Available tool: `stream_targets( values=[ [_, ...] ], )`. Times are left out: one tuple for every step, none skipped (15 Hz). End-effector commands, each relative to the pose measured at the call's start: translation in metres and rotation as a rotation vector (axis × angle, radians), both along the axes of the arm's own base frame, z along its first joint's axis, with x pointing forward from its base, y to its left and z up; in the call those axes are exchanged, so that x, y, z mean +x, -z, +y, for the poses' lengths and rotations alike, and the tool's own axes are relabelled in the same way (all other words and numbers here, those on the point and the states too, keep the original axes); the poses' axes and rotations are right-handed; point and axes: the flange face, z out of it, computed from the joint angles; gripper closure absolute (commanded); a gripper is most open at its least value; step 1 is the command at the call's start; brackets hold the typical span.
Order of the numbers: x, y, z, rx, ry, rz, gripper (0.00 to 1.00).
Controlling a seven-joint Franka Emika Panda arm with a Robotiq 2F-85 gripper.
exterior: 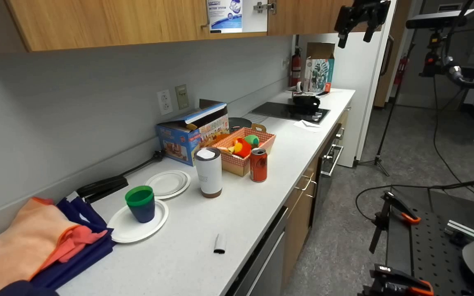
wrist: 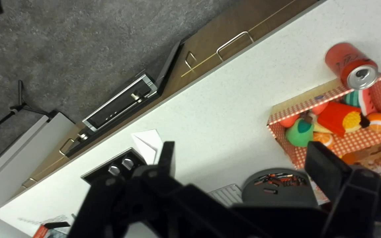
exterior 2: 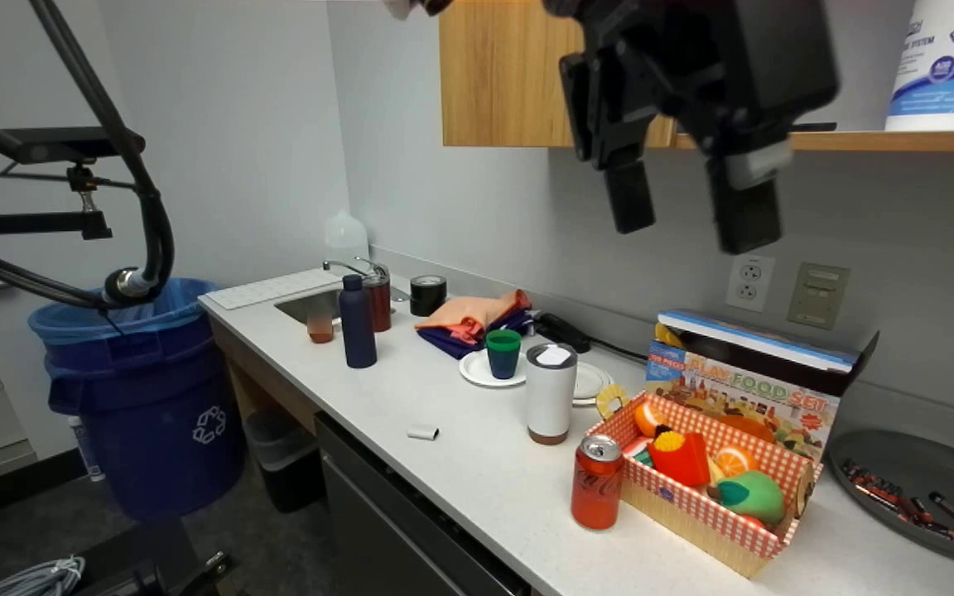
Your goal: Close the cupboard drawer.
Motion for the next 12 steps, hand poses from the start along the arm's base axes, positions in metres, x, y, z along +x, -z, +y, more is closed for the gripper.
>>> stream_targets(
  values=[
    [-0.012, -0.035, -0.044, 0.001, 0.125, -0.058, 0.00],
    [-0.015, -0.042, -0.056, -0.010, 0.152, -0.077, 0.00],
    [-0.019, -0.049, -0.067, -0.022, 0.178, -0.099, 0.00],
    [-0.023, -0.056, -0.078, -0.027, 0.210, -0.113, 0.00],
    [-0.027, -0.062, -0.087, -0.035, 0.242, -0.125, 0.00],
    [-0.030, -0.066, -0.095, -0.047, 0.274, -0.136, 0.00],
    [-0.033, -0.070, -0.104, -0.062, 0.304, -0.146, 0.00],
    [-0.036, -0.073, -0.112, -0.074, 0.332, -0.154, 0.00],
    [-0.040, -0.075, -0.121, -0.093, 0.355, -0.159, 0.00],
    [-0.042, -0.077, -0.129, -0.106, 0.371, -0.158, 0.00],
    [-0.044, -0.079, -0.140, -0.114, 0.394, -0.159, 0.00],
    [-0.047, -0.081, -0.149, -0.121, 0.414, -0.162, 0.00]
  ],
)
